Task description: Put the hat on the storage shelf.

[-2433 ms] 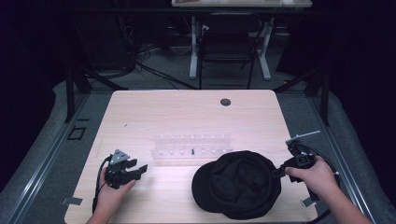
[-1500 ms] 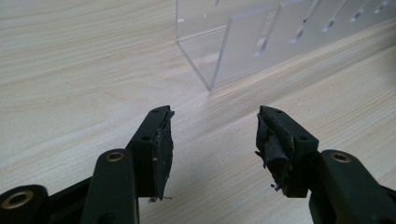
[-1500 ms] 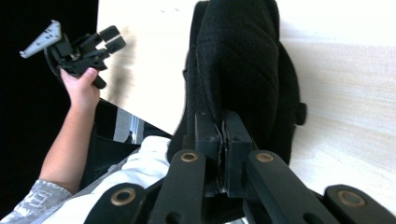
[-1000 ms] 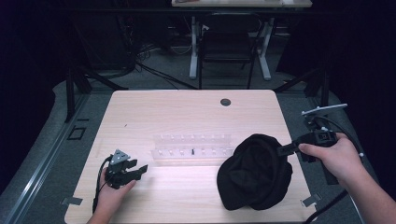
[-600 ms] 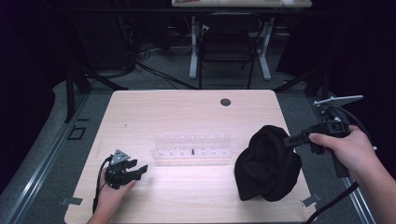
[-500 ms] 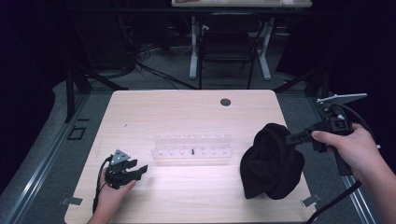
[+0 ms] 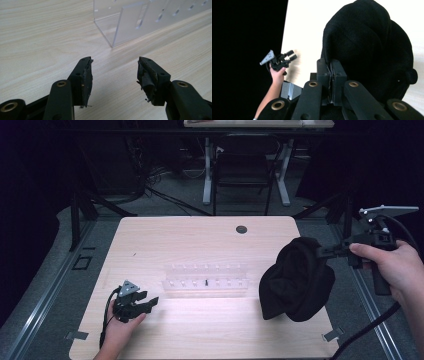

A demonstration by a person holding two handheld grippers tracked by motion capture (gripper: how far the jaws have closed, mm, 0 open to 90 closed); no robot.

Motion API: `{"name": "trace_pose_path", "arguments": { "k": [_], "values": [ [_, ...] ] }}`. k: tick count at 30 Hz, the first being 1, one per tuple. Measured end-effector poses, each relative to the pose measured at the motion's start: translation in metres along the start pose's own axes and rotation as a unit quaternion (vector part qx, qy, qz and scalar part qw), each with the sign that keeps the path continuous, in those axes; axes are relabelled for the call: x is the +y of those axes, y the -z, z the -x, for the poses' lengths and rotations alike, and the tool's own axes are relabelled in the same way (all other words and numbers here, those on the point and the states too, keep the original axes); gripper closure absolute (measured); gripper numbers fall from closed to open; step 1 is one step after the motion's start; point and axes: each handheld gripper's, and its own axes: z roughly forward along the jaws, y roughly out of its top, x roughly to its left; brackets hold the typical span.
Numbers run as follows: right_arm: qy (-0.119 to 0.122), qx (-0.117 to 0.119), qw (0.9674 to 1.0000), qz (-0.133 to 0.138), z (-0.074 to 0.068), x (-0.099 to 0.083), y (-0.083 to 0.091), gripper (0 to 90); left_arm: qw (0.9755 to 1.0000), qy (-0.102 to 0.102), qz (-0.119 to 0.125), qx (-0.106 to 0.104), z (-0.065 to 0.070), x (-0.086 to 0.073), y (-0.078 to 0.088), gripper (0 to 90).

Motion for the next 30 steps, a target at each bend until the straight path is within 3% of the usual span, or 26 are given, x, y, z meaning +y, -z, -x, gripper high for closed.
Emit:
{"name": "trace_pose_path", "arguments": {
  "k": [6,17,30],
  "values": [
    [0.005,0.004,0.9999,0.016,-0.011,0.008,0.002,88.0,1.0,0.0,0.0,0.0,0.0,0.0,0.0,45.7],
    [0.014,-0.002,0.9997,0.02,-0.033,0.025,0.002,87.9,1.0,-0.001,-0.003,-0.003,0.0,0.0,0.001,45.7],
    [0.031,0.003,0.9994,0.015,-0.068,0.049,-0.028,88.0,0.9999,-0.001,-0.008,-0.007,-0.001,0.001,0.001,45.7]
  ]
}}
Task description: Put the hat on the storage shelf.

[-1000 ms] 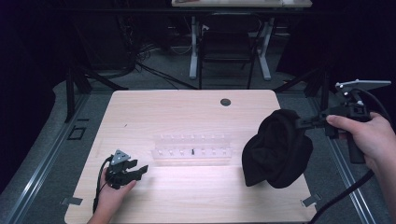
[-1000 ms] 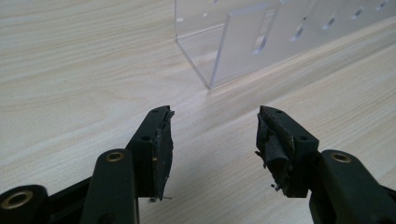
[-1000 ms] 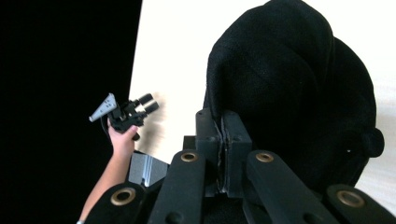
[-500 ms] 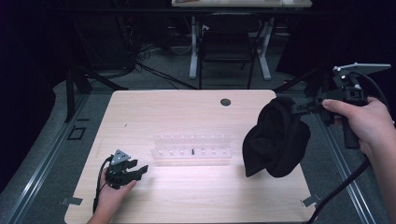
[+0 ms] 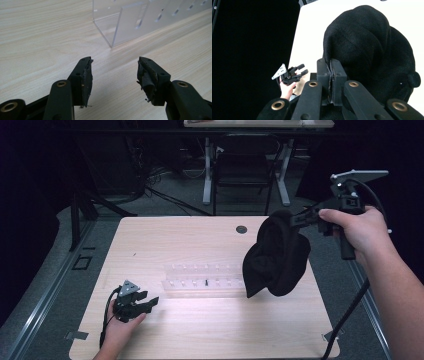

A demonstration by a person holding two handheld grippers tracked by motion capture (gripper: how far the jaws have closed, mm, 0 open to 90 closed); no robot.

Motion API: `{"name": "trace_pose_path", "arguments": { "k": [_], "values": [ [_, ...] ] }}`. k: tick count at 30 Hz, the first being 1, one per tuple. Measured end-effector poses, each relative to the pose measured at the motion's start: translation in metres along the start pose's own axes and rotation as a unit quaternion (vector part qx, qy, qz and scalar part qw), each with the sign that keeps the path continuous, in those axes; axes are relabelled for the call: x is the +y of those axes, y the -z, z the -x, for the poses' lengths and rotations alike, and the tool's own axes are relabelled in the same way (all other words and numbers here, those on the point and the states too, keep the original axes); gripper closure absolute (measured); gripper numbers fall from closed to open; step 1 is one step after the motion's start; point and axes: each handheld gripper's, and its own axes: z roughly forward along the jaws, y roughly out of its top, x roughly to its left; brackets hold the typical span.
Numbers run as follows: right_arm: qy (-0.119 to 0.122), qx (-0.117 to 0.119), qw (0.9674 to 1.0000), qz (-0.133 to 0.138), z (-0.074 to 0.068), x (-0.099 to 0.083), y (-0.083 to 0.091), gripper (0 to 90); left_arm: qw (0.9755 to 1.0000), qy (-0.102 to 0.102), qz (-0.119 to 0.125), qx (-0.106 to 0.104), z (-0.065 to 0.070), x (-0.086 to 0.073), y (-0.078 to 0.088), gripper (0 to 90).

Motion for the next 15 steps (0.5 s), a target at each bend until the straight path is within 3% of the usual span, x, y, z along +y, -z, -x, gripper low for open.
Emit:
{"name": "trace_pose_path", "arguments": {
  "k": [15],
  "values": [
    [0.011,0.012,0.9998,-0.011,-0.035,0.023,-0.049,88.0,1.0,0.0,0.005,-0.001,-0.002,0.0,0.0,45.7]
  ]
}}
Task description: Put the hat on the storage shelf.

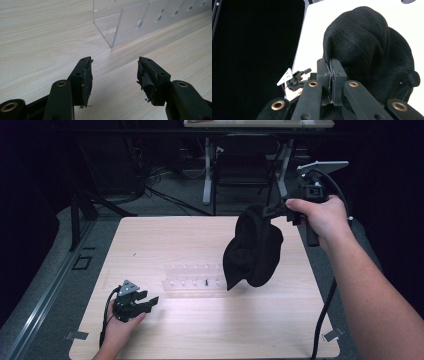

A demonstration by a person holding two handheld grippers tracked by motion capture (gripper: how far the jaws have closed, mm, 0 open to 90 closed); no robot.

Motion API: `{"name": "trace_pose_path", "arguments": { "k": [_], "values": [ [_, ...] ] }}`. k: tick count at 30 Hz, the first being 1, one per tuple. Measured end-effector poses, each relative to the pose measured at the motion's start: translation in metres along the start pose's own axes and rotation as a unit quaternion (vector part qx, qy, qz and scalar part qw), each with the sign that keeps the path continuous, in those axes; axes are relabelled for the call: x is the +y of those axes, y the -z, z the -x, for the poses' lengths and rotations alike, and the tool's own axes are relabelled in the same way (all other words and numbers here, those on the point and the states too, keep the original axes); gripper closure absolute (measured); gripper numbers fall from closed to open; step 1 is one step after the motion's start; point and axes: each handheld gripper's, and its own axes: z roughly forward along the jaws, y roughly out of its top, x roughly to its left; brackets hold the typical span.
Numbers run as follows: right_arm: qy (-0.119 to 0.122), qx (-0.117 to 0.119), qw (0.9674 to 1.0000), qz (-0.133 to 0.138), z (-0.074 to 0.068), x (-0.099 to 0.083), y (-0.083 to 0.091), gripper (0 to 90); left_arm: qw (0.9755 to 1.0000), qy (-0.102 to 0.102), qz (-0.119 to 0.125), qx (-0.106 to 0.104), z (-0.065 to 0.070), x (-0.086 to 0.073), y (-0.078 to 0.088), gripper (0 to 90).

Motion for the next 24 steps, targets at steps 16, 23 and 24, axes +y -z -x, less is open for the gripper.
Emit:
{"name": "trace_pose_path", "arguments": {
  "k": [16,23,24],
  "values": [
    [-0.006,0.005,1.0,0.005,-0.019,0.016,-0.033,88.0,1.0,-0.001,-0.003,-0.002,-0.001,0.001,0.0,45.7],
    [-0.02,0.003,0.9997,0.013,-0.017,0.021,-0.042,88.0,1.0,-0.001,-0.004,-0.002,-0.001,0.001,0.0,45.7],
    [-0.022,0.002,0.9997,0.014,-0.016,0.022,-0.043,88.0,1.0,-0.002,-0.004,-0.003,-0.001,0.001,0.0,45.7]
  ]
}}
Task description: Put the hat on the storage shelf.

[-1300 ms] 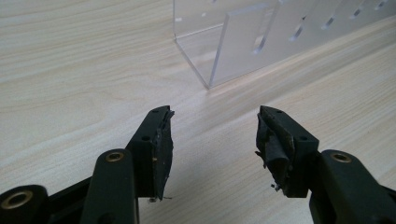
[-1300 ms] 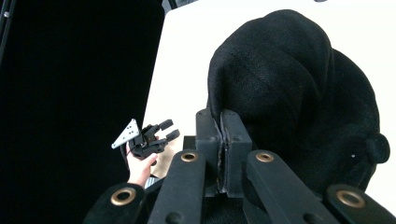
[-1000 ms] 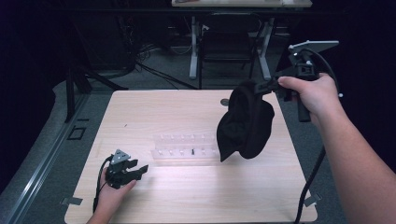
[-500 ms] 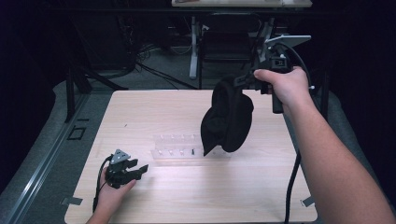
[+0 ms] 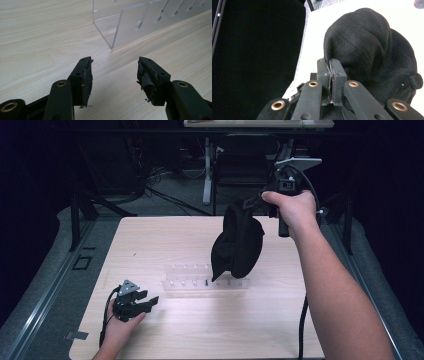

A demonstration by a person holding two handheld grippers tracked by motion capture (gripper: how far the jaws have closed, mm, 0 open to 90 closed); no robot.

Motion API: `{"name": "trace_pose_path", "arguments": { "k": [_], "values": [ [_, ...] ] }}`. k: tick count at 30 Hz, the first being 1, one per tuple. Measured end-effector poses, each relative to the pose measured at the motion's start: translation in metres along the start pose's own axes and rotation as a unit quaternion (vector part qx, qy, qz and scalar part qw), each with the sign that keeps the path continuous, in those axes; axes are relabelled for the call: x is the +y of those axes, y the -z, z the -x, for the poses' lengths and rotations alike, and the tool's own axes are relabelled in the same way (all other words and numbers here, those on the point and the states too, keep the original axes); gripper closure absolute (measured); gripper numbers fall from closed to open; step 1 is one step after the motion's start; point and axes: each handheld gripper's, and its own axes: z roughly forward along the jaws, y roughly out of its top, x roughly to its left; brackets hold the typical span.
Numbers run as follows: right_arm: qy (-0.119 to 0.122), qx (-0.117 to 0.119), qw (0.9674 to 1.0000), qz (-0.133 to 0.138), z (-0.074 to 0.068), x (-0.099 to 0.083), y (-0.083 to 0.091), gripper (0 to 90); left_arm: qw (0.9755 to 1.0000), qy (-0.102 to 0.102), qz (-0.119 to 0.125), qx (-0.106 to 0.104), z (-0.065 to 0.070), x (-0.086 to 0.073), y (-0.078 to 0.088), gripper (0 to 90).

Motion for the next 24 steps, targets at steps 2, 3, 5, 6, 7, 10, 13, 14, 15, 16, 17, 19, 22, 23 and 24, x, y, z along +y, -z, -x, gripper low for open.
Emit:
{"name": "trace_pose_path", "arguments": {
  "k": [2,3,5,6,7,10,13,14,15,16,17,19,22,23,24],
  "values": [
    [-0.003,0.001,1.0,0.002,0.001,0.001,-0.002,88.0,1.0,0.0,-0.004,0.001,-0.001,0.0,0.0,45.7],
    [-0.005,0.002,1.0,0.005,0.001,0.002,-0.003,88.0,1.0,0.001,-0.005,0.001,-0.001,0.0,0.0,45.7],
    [-0.006,0.002,1.0,0.006,0.002,0.002,-0.005,88.0,1.0,0.002,-0.004,0.001,-0.001,0.0,0.0,45.7],
    [-0.006,0.0,1.0,0.006,0.002,0.002,-0.006,88.0,1.0,0.003,-0.001,0.001,-0.001,0.0,0.0,45.7],
    [-0.005,0.0,1.0,0.005,0.002,0.002,-0.007,87.9,1.0,0.003,-0.001,0.0,-0.001,0.0,0.0,45.7],
    [-0.005,-0.001,1.0,0.004,0.001,0.001,-0.011,88.0,1.0,0.001,-0.003,0.001,-0.001,0.0,0.0,45.7],
    [-0.003,-0.004,1.0,0.003,0.0,0.001,-0.015,88.0,1.0,0.0,-0.004,0.001,-0.001,0.0,0.001,45.7],
    [-0.002,-0.004,1.0,0.002,0.0,0.001,-0.016,88.0,1.0,0.0,-0.004,0.001,-0.001,0.0,0.001,45.7],
    [-0.002,-0.004,1.0,0.002,0.0,0.001,-0.016,88.0,1.0,0.0,-0.003,0.001,-0.001,0.001,0.001,45.7],
    [-0.001,-0.005,1.0,0.003,-0.001,0.001,-0.018,88.0,1.0,0.0,-0.004,0.001,-0.001,0.001,0.001,45.7],
    [-0.001,-0.007,1.0,0.003,-0.002,0.001,-0.019,88.0,1.0,0.001,-0.001,0.0,-0.002,0.0,0.0,45.7],
    [0.0,-0.011,0.9999,0.004,-0.003,0.001,-0.021,87.9,1.0,0.004,0.007,0.001,-0.002,0.0,0.0,45.7],
    [0.002,-0.014,0.9999,0.003,-0.003,0.001,-0.025,88.0,1.0,0.001,0.003,0.002,-0.003,0.0,0.001,45.7],
    [0.003,-0.016,0.9999,0.001,-0.003,0.001,-0.026,88.0,1.0,0.001,0.003,0.002,-0.003,0.0,0.001,45.7],
    [0.003,-0.016,0.9999,0.0,-0.003,0.0,-0.028,87.9,1.0,0.001,0.003,0.002,-0.003,0.0,0.001,45.7]
  ]
}}
